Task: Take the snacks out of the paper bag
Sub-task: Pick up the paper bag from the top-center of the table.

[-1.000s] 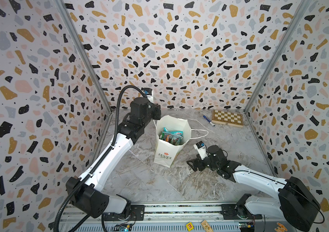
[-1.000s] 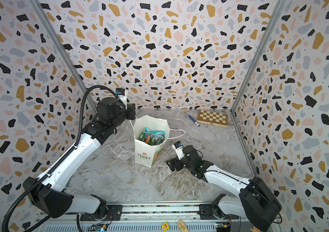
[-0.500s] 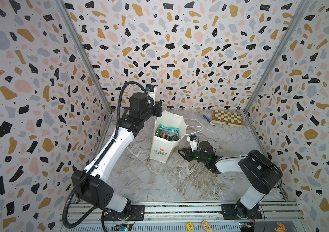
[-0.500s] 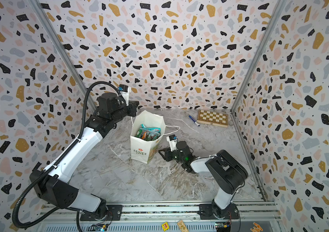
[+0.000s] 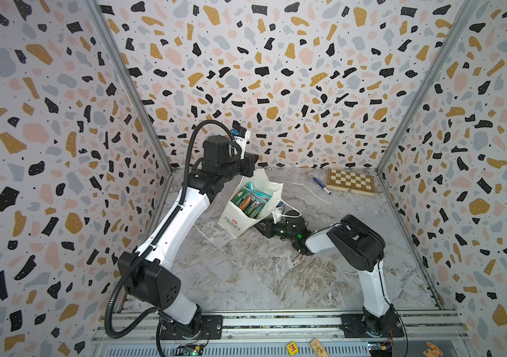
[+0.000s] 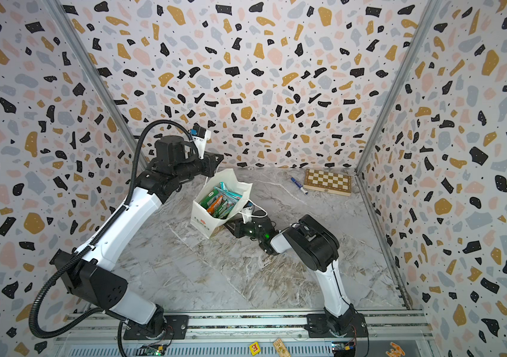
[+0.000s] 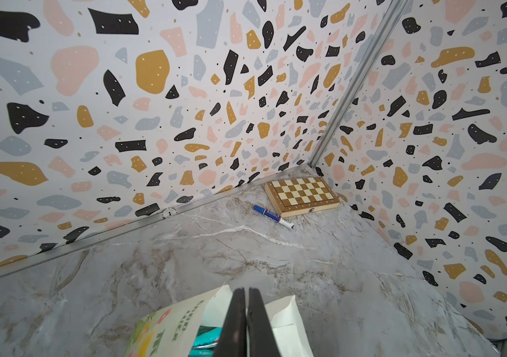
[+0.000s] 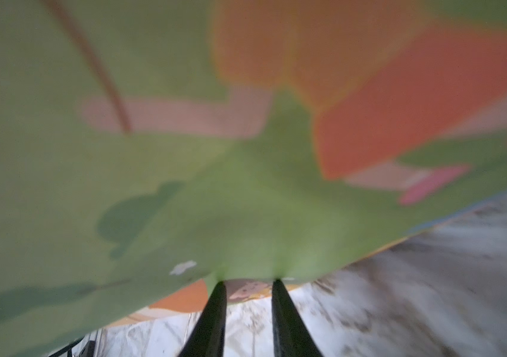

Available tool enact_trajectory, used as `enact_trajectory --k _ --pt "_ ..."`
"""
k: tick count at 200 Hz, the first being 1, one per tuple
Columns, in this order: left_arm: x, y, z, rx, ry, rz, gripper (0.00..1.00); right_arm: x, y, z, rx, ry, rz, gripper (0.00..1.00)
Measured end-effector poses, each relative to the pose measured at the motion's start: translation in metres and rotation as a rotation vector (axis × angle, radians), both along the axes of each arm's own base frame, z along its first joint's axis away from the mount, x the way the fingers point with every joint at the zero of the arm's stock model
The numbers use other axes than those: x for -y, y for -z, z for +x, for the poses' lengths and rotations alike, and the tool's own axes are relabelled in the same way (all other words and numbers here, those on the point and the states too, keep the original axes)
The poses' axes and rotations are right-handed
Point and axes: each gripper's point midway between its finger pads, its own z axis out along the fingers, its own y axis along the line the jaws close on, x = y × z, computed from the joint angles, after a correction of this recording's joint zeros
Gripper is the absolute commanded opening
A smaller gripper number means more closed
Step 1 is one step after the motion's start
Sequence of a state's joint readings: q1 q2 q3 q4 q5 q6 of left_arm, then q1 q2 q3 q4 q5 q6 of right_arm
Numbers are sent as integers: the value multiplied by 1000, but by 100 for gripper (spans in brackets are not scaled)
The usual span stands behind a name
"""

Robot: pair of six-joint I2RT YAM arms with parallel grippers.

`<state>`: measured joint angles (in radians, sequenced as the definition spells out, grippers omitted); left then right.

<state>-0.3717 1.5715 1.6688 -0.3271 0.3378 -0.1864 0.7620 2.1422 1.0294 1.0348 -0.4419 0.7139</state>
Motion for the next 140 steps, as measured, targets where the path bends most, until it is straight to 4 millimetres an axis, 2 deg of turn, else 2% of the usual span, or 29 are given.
enact_trajectory --k 28,64,78,105,140 --pt "6 5 -5 -19 18 10 0 -17 7 3 -13 -14 15 31" --pt "20 18 -27 -36 68 20 0 -9 26 -4 -48 -8 -16 37" --pt "25 21 -40 -31 90 18 0 5 35 -12 -71 9 -45 40" --pt "27 19 -59 5 114 1 0 46 45 -27 -114 64 -107 43" --pt "28 26 -66 21 121 -19 0 105 40 -20 -133 194 -142 43"
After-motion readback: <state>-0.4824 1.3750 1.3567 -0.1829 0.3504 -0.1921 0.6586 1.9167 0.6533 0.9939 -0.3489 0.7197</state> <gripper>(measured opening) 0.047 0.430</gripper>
